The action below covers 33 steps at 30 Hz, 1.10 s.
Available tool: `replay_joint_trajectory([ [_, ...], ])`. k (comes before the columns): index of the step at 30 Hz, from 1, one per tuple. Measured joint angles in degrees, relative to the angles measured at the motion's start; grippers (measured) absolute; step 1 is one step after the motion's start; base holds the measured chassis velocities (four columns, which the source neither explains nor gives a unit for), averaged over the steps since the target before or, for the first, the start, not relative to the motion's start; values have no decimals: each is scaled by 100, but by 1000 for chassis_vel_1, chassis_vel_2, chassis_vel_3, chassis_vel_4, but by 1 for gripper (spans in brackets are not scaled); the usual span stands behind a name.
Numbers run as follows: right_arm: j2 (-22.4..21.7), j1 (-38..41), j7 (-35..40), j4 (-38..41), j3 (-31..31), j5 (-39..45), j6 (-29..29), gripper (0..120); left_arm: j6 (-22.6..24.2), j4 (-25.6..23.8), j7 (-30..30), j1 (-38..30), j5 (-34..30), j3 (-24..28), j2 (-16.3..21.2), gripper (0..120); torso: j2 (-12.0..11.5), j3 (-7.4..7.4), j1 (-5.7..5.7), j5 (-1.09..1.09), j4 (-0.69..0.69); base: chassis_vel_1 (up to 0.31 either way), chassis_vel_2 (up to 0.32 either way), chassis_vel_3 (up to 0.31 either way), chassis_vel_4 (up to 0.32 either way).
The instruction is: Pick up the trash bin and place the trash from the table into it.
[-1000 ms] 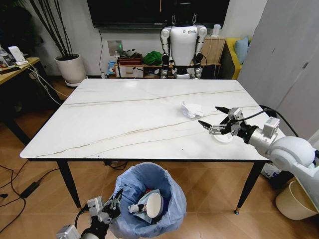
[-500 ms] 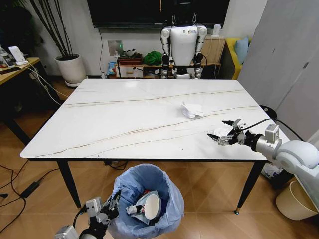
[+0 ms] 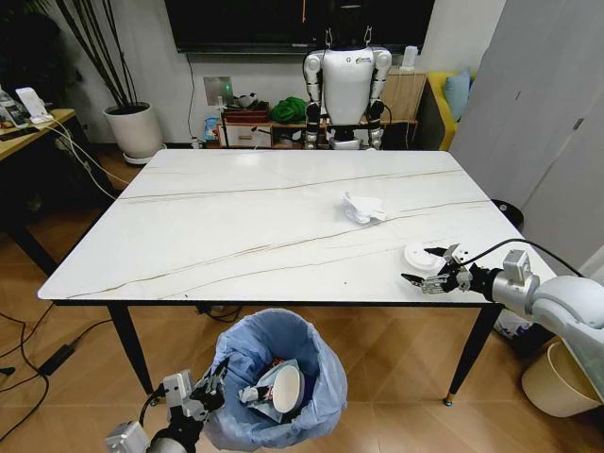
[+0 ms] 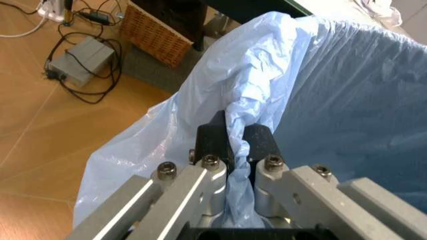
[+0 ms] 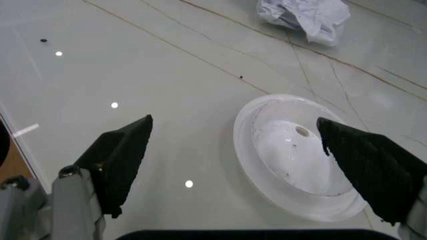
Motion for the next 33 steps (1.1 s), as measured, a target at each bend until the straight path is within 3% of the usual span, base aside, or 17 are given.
replay_joint_trajectory([
  [7, -9, 10, -141, -53, -2, 141, 13, 90, 3, 27, -4, -20, -13, 10, 10, 0, 0, 0, 0, 0, 0, 0, 0, 0, 0],
  [12, -11, 49, -339, -164, -22, 176, 9, 81, 13, 52, -26, -66, -74, 16, 49, 0, 0, 0, 0, 0, 0, 0, 0, 0, 0],
  [16, -50, 56, -441, -260, -41, 152, -13, 63, 18, 86, -33, -102, -113, 42, 86, 0, 0, 0, 0, 1, 0, 0, 0, 0, 0],
  [24, -127, 57, -631, -391, -100, 150, -46, 45, 22, 141, -46, -154, -180, 56, 122, 0, 0, 0, 0, 0, 0, 0, 0, 0, 0],
  [33, -116, 113, -662, -477, -161, 149, -48, 9, 24, 178, -48, -171, -190, 70, 110, 0, 0, -1, 0, -1, 0, 0, 0, 0, 0],
])
